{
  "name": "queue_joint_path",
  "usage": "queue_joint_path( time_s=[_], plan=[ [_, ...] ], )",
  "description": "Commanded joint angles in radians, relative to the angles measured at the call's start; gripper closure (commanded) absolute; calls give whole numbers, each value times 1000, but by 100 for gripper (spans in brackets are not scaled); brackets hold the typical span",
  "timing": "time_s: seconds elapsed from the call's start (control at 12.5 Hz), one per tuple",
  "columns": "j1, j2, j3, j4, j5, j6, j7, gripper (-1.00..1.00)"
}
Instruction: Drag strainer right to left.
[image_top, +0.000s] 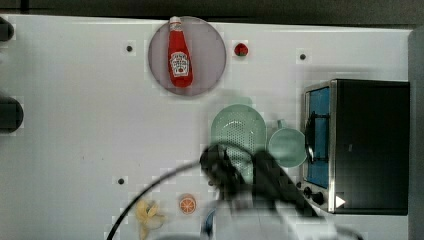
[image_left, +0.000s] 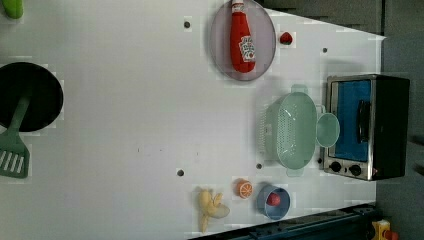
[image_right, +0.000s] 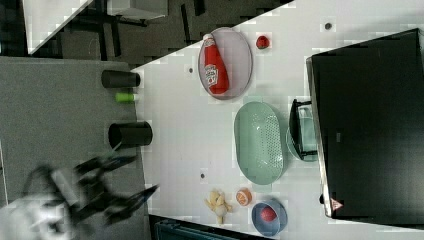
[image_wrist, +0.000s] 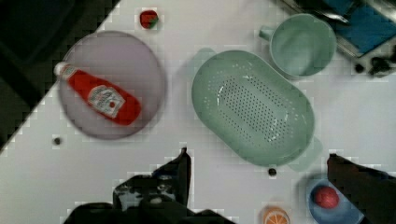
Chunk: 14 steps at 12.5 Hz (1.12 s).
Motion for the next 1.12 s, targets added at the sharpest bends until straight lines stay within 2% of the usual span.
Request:
queue_joint_path(
  time_s=[0.08,0.32,0.64,1.12],
  plan=[
    [9,201,6,-170,2,140,166,-100],
    [9,338,21,-239,2,394,348,-100],
    [12,565,31,-231,2,593,602,-100],
    [28,795,54,-231,2,867,662,-100]
  ],
)
